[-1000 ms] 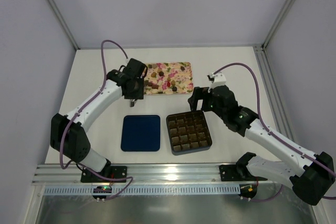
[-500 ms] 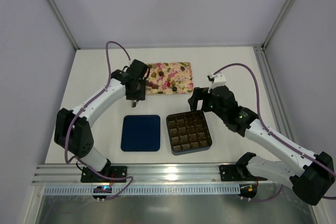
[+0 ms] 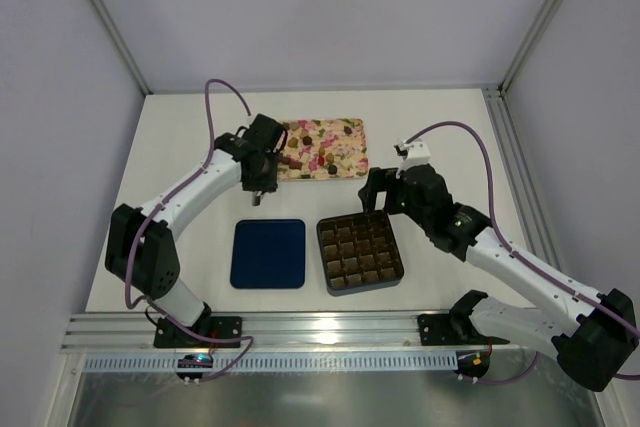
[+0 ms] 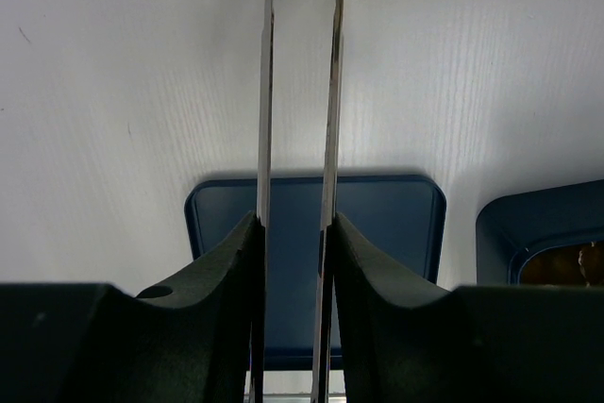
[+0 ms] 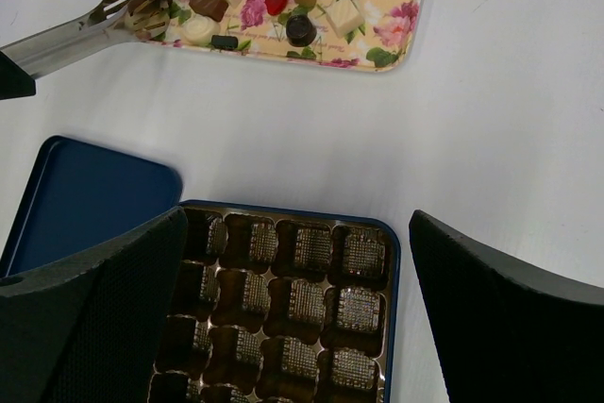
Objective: Pack the chocolate
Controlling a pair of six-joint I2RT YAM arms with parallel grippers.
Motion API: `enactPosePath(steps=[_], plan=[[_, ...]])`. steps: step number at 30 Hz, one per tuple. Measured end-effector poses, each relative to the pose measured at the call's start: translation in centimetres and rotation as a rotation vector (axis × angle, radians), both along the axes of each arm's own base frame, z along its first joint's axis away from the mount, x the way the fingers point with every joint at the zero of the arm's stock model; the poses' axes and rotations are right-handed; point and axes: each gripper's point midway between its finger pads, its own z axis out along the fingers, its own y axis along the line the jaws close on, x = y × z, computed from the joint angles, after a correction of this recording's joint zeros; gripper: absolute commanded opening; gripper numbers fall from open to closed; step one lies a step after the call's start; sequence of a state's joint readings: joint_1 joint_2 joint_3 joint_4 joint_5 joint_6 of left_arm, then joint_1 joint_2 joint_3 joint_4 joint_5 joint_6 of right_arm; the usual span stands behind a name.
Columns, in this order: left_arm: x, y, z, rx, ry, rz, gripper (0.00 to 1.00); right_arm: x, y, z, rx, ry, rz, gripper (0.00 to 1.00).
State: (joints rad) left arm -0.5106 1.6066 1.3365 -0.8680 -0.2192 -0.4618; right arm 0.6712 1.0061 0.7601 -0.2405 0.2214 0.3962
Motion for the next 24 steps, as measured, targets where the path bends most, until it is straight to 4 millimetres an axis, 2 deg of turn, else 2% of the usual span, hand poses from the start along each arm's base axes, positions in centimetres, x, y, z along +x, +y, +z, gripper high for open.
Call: enactPosePath(steps=[5, 15, 24], plan=[[0.1, 0.1, 0.3, 0.004, -0.005, -0.001, 0.29, 0.0, 0.0, 0.0, 0.0, 0.0, 0.0, 1.0], [1.3, -0.3, 2.9, -0.005, -0.06, -0.014, 0.27, 0.0, 0.0, 0.0, 0.0, 0.0, 0.0, 1.0], [0.3, -0.4, 4.2, -0.017, -0.072, -0.03, 0.26, 0.0, 0.0, -0.1, -0.003, 0.003, 0.0, 1.0]])
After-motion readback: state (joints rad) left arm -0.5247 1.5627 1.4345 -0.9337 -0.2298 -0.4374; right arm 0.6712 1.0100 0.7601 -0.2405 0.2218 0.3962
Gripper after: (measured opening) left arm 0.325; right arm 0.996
